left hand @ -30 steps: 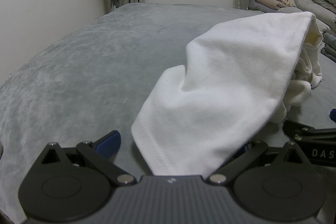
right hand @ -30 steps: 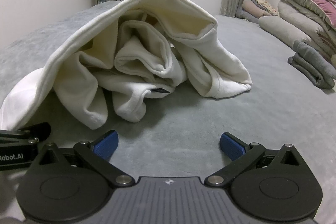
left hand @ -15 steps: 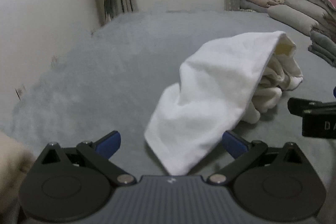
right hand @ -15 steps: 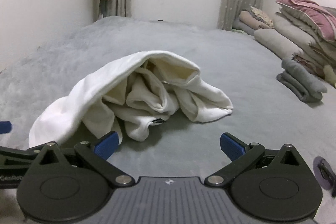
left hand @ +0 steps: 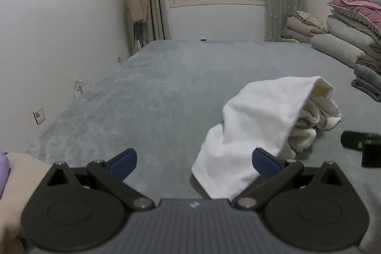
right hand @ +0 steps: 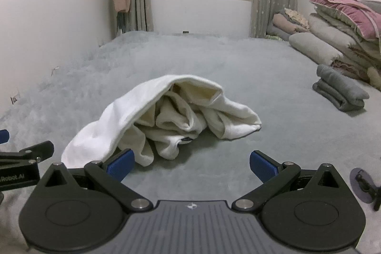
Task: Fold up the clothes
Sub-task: 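Move both open grippers toward the white T-shirt on the bed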
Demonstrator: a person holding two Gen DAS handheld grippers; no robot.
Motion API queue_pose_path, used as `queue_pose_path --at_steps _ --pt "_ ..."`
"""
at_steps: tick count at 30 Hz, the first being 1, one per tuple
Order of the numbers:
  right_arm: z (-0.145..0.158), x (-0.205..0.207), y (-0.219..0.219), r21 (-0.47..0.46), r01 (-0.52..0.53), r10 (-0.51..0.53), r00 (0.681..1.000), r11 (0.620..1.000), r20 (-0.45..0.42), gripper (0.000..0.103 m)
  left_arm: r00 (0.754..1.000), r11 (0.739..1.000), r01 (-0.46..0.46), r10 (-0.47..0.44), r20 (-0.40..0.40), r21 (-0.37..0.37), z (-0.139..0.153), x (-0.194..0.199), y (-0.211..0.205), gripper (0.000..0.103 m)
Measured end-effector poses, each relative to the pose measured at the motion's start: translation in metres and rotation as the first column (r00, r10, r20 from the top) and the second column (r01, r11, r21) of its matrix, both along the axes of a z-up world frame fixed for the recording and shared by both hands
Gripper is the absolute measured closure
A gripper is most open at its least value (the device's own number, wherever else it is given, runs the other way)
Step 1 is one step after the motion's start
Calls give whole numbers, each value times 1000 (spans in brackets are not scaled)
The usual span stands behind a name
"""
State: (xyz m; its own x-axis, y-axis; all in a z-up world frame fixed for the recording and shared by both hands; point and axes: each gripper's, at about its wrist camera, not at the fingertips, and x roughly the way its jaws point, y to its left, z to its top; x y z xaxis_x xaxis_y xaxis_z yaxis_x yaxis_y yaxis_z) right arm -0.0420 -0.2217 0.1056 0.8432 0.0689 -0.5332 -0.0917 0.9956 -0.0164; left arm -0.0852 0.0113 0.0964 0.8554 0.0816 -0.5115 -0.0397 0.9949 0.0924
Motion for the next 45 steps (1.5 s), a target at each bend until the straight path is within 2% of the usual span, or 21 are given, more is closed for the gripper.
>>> queue_pose_path --at_steps 7,12,26,41,45 --pt "-4 3 -2 11 7 -6 999 1000 -35 0 999 1000 -12 12 -52 9 -16 8 -2 0" --pt "-9 4 -3 30 -5 7 998 1000 -59 0 998 1000 -1 1 -58 8 -20 7 -3 0" --pt "-17 7 2 15 -30 32 995 999 -96 0 997 998 -4 9 -75 68 -30 11 -10 0" --pt "-24 10 4 5 -33 34 993 999 -116 0 994 1000 -16 17 -104 16 -34 15 -3 0" --pt "-25 10 5 6 -36 37 992 999 -122 0 995 1000 -18 20 -95 22 -33 14 -4 0"
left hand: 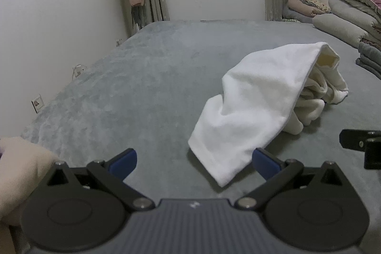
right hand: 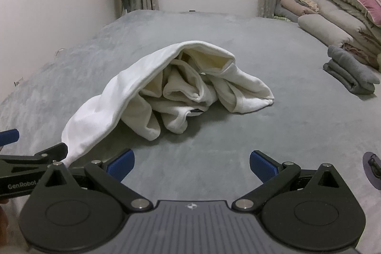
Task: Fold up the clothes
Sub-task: 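Move both open grippers toward the white T-shirt on the bed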
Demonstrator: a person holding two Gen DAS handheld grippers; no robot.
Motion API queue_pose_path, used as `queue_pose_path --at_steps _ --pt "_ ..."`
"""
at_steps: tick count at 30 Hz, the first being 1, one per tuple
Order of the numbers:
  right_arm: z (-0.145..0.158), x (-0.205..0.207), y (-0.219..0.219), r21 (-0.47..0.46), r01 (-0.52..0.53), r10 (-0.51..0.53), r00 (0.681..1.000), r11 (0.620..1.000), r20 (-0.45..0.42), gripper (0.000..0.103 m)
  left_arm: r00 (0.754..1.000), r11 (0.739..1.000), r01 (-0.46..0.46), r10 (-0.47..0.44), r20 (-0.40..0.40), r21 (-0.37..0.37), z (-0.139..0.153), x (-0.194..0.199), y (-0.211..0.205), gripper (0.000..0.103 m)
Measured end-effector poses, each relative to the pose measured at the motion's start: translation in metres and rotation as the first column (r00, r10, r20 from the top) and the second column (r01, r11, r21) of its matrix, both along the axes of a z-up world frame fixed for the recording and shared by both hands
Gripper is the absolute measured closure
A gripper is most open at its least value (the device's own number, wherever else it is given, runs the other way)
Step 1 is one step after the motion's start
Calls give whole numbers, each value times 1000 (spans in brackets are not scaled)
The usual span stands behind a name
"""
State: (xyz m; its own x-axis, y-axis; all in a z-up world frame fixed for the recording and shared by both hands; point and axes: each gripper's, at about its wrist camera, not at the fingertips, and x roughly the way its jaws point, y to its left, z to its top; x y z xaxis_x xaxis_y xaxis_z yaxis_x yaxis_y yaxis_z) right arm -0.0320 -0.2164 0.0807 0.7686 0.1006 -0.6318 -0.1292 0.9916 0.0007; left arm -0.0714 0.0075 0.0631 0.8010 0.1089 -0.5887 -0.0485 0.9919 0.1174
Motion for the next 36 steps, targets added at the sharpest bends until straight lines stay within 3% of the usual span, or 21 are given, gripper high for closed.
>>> queue_pose_path --at_steps 24,32,36 --pt "-6 5 0 10 17 -16 1000 1000 -24 0 1000 999 -7 6 -11 -36 2 2 6 0" --pt "-9 20 -6 -5 58 -58 998 998 -16 0 999 1000 26 -26 22 -1 0 14 -2 0" --pt "-10 38 -19 23 99 -99 995 995 -20 0 995 996 88 -88 49 14 -2 29 -16 0"
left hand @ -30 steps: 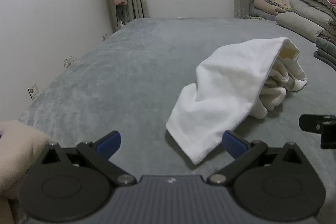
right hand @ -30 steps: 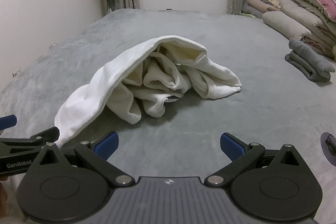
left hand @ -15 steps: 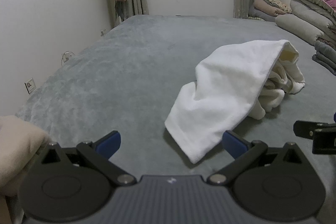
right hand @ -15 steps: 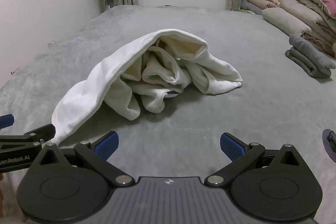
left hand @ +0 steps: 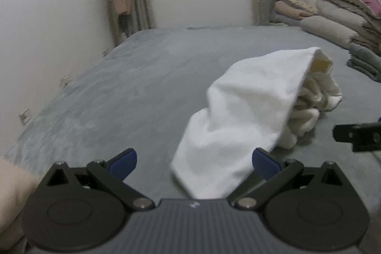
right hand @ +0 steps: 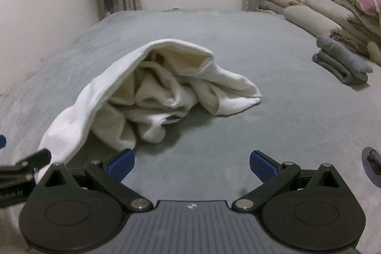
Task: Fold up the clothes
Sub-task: 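Move both open grippers toward the white T-shirt on the bed, then close the left gripper on the T-shirt edge while the right gripper pinches another edge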
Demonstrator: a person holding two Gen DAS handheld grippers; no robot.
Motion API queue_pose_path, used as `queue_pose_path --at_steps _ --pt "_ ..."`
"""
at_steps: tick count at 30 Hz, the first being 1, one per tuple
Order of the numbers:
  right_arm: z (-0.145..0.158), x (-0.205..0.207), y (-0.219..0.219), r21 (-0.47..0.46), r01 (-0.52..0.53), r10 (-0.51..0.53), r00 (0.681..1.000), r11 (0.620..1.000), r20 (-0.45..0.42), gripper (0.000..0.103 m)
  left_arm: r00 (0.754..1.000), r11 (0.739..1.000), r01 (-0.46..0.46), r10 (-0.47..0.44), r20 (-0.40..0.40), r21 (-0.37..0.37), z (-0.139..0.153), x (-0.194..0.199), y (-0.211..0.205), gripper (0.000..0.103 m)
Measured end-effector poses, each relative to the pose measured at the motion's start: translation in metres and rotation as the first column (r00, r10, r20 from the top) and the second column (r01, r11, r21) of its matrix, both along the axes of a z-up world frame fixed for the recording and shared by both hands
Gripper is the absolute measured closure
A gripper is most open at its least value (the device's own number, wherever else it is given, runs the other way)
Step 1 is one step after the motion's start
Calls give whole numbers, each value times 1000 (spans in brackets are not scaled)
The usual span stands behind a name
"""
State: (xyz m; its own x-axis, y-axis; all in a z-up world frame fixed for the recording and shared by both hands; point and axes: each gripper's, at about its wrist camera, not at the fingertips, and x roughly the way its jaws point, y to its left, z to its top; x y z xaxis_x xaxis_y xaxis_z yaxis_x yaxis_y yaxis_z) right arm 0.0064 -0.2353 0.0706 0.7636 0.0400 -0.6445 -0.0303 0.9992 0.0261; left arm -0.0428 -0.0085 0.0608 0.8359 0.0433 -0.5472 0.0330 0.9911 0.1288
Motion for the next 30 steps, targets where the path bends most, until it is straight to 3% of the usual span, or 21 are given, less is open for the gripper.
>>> queue_pose_path --at_steps 5,8,9,11,13,15,20,24,27,30 --pt "0 17 -15 4 76 -76 997 997 3 0 992 990 119 -122 26 78 -5 12 -34 0" --pt "-1 20 -20 31 78 -77 997 997 -2 2 987 979 148 -155 45 143 -12 16 -48 1" --pt "-1 20 -22 46 73 -73 997 996 -4 5 986 976 149 -159 51 161 -14 17 -50 5" --pt "-1 22 -24 76 66 -66 998 995 -4 16 986 977 155 -162 36 147 -15 26 -47 24" --pt "-3 24 -24 81 61 -61 998 995 -4 23 984 980 175 -177 10 96 -14 35 -40 67" --pt "-5 26 -22 76 55 -55 999 996 -4 31 980 979 199 -200 -3 52 -12 41 -33 97" --pt "-8 39 -26 80 32 -34 999 996 26 42 975 977 211 -211 70 6 17 32 -14 97" --pt "-11 53 -36 111 26 -31 999 993 36 42 966 976 208 -194 171 -66 52 14 10 97" --pt "-15 61 -44 192 9 -10 1000 981 3 35 959 974 193 -162 231 -117 69 -1 25 97" --pt "-17 67 -46 266 -23 18 1000 964 21 26 961 971 183 -144 235 -153 72 -5 33 97"
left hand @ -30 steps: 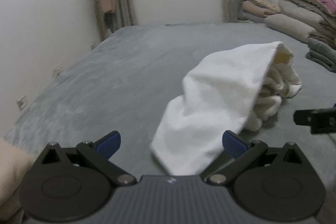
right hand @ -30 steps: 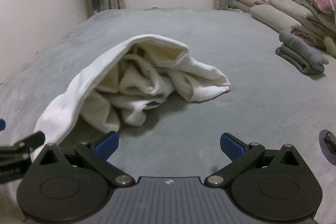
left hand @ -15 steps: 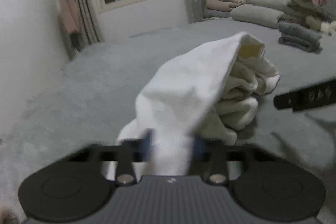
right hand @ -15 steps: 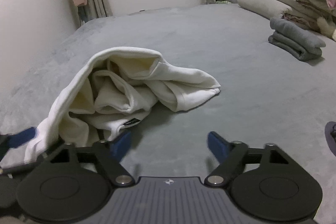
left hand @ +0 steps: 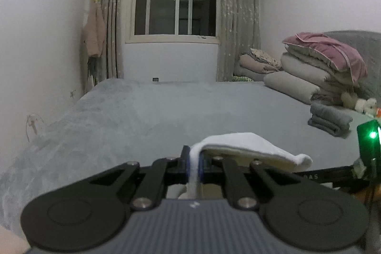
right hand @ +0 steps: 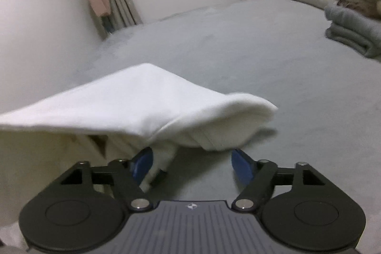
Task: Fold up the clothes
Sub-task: 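Close the left gripper on the T-shirt edge while the right gripper pinches another edge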
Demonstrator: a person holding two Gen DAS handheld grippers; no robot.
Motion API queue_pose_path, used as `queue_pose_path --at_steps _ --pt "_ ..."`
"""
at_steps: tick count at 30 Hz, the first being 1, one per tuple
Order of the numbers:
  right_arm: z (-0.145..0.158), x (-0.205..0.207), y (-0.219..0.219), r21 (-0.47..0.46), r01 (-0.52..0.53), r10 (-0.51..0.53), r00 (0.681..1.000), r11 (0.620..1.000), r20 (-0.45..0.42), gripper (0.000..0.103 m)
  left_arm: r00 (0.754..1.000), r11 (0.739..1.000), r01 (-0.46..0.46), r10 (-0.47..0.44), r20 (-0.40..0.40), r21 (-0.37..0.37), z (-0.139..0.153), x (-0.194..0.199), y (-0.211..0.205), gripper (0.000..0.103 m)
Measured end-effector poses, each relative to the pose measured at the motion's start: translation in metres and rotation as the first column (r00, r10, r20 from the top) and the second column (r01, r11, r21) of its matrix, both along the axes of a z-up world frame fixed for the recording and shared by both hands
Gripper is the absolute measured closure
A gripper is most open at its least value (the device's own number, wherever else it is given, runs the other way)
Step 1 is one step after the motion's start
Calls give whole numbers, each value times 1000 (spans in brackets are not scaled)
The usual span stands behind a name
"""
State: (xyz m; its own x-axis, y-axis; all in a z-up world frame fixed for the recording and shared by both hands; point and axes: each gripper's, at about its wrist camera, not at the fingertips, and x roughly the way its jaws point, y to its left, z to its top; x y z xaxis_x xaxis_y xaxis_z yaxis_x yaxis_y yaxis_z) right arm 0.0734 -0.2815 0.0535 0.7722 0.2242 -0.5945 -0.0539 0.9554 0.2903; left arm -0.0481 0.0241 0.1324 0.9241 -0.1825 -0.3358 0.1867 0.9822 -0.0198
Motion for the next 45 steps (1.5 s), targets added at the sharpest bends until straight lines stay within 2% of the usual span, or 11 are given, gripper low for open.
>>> queue_pose_path --at_steps 6,9,17,23,31,33,34,36,38,40,45 --pt "2 6 -7 84 -8 3 998 996 56 26 999 1000 11 -9 43 -27 6 -11 11 99" --pt "11 8 -11 70 -39 30 992 997 119 100 997 1000 -9 8 79 11 8 -14 13 101" --pt "42 -1 3 -7 -162 159 958 987 237 100 1000 997 10 -8 -30 71 -21 4 3 94" --pt "15 13 13 -85 -121 129 987 989 98 60 995 976 103 -100 -28 193 -41 2 -35 28" --pt "-7 17 24 -101 -167 175 982 981 73 56 996 956 81 -68 -58 281 -61 11 -60 25" --pt "-11 17 27 -136 -189 198 978 973 60 70 996 949 76 -60 -60 306 -66 16 -64 25" --pt "-9 17 27 -138 -208 217 974 968 55 91 996 944 75 -59 -61 322 -69 19 -66 26" --pt "-3 12 28 -140 -213 225 972 967 70 98 996 934 83 -63 -68 346 -76 25 -71 30" --pt "5 6 28 -143 -207 222 971 968 93 100 994 926 98 -73 -81 364 -82 32 -75 53" --pt "14 -1 29 -132 -206 222 967 970 123 100 991 930 108 -72 -115 352 -87 39 -75 97" --pt "31 -12 33 -132 -195 214 965 972 149 100 996 959 42 -16 -93 280 -76 40 -54 103"
